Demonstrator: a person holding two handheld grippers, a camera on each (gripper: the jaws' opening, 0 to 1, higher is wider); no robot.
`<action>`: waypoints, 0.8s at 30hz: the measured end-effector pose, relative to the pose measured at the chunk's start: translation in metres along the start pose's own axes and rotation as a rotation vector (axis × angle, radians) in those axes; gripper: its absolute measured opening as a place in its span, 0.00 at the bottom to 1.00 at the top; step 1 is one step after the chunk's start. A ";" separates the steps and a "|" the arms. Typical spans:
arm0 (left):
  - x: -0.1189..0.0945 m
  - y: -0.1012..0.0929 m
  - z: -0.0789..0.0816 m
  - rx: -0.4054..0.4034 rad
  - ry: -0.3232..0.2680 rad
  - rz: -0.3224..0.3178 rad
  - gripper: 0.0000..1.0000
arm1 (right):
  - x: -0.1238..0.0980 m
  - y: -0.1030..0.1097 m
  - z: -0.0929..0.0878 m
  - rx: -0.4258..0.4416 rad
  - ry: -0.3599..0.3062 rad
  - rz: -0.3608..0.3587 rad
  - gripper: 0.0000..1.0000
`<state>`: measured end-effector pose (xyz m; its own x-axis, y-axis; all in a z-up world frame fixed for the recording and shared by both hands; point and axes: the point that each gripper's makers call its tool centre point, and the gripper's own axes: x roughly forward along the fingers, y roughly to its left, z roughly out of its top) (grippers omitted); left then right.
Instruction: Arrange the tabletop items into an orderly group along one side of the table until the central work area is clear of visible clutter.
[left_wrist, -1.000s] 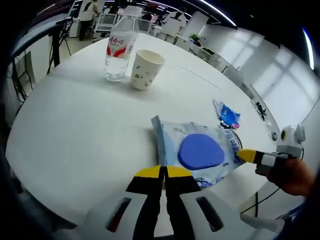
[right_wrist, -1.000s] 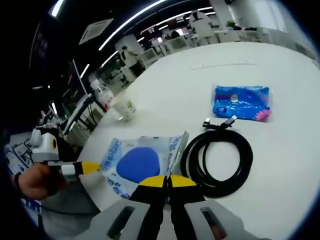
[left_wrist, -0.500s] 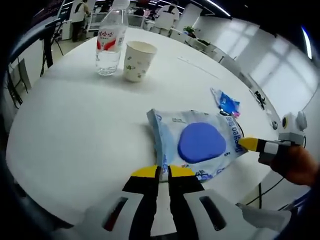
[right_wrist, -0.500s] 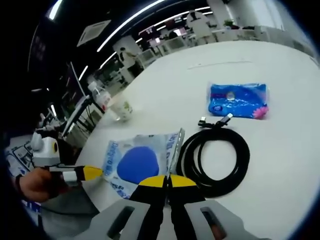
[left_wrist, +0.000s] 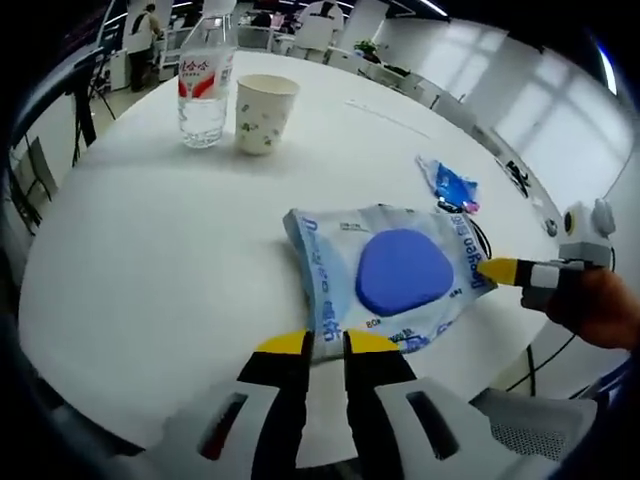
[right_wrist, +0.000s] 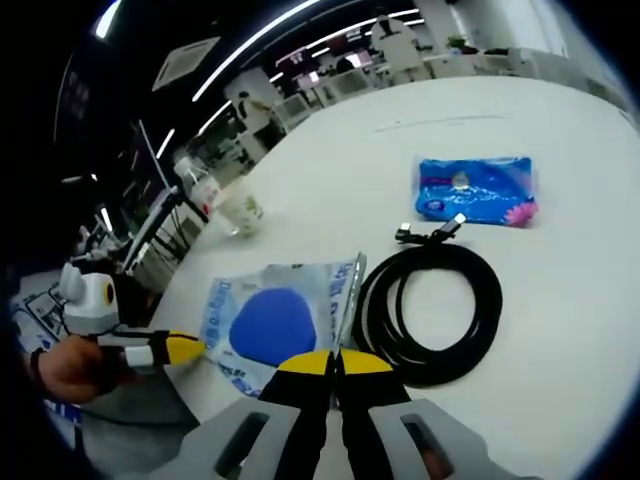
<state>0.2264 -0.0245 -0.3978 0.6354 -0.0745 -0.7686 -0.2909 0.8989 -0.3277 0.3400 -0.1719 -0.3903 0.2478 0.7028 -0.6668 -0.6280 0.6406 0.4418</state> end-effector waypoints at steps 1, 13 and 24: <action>0.001 0.001 0.000 0.003 0.001 0.001 0.04 | 0.000 0.000 0.000 0.000 0.001 0.000 0.00; 0.008 -0.011 0.033 -0.036 -0.057 -0.026 0.00 | -0.001 -0.004 0.031 -0.041 -0.038 -0.002 0.00; 0.022 -0.006 0.084 -0.091 -0.140 -0.047 0.00 | 0.014 -0.014 0.074 -0.075 -0.078 0.000 0.00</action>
<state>0.3025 0.0045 -0.3660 0.7416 -0.0493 -0.6690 -0.3177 0.8525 -0.4150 0.4067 -0.1483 -0.3612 0.3023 0.7268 -0.6167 -0.6811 0.6174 0.3937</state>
